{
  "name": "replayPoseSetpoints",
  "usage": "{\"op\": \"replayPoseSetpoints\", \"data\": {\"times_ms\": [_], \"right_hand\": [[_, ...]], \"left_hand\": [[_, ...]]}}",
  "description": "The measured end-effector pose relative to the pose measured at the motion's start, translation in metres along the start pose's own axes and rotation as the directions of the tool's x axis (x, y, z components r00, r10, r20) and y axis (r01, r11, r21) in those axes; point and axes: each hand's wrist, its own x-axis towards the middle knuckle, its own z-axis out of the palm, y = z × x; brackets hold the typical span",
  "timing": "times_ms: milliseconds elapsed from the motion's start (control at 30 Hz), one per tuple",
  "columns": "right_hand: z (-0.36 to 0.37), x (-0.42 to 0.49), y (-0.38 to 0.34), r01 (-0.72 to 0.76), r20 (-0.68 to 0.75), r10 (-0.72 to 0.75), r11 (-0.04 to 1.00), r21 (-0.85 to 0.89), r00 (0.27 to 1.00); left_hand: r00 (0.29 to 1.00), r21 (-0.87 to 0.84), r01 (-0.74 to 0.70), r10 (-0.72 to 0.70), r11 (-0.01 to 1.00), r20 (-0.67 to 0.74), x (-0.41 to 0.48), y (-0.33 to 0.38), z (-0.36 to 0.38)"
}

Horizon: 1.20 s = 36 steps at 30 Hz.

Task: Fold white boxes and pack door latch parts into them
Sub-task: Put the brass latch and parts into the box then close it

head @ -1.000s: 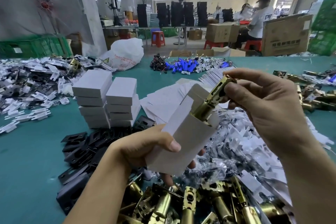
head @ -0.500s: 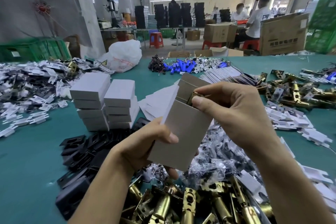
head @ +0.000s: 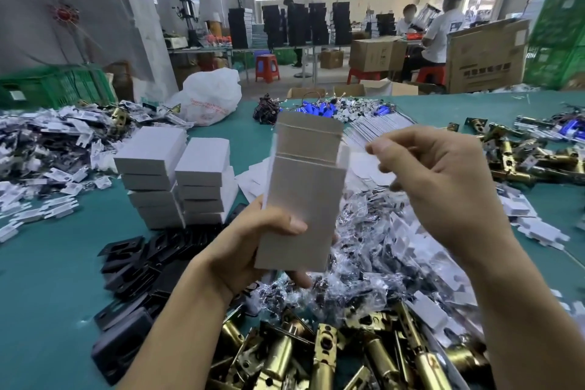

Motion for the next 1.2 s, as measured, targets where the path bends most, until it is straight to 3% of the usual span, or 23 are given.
{"op": "replayPoseSetpoints", "data": {"times_ms": [100, 200, 267, 400, 533, 800, 967, 1200], "right_hand": [[-0.006, 0.002, 0.018, -0.161, 0.062, 0.170, 0.978, -0.133, 0.983], [-0.013, 0.000, 0.048, -0.273, 0.206, 0.420, 0.820, -0.503, 0.884], [-0.024, -0.001, 0.068, -0.351, 0.122, 0.517, 0.717, -0.602, 0.847], [-0.046, 0.002, 0.095, -0.447, -0.150, 0.493, 0.568, -0.691, 0.857], [-0.039, 0.004, 0.112, -0.412, -0.068, 0.587, 0.477, -0.776, 0.807], [-0.023, 0.015, 0.124, -0.326, -0.047, 0.554, 0.417, -0.849, 0.831], [-0.017, 0.025, 0.132, -0.385, -0.079, 0.639, 0.356, -0.852, 0.765], [-0.019, 0.023, 0.136, -0.405, -0.137, 0.599, 0.340, -0.848, 0.789]], "left_hand": [[0.978, -0.169, -0.202, 0.209, 0.965, 0.022, 0.001, 0.001, -0.001], [0.926, -0.230, -0.376, 0.373, 0.898, -0.057, 0.001, 0.003, -0.001], [0.912, -0.204, -0.403, 0.373, 0.892, -0.170, 0.002, 0.001, -0.002], [0.897, -0.100, -0.399, 0.365, 0.912, -0.251, 0.006, -0.003, 0.000], [0.889, 0.000, -0.371, 0.355, 0.929, -0.290, 0.009, -0.007, 0.005], [0.791, -0.058, -0.526, 0.463, 0.848, -0.401, 0.004, -0.001, 0.012], [0.785, -0.009, -0.507, 0.457, 0.862, -0.418, 0.007, -0.001, 0.007], [0.816, 0.190, -0.400, 0.443, 0.897, -0.371, 0.011, -0.007, 0.004]]}}
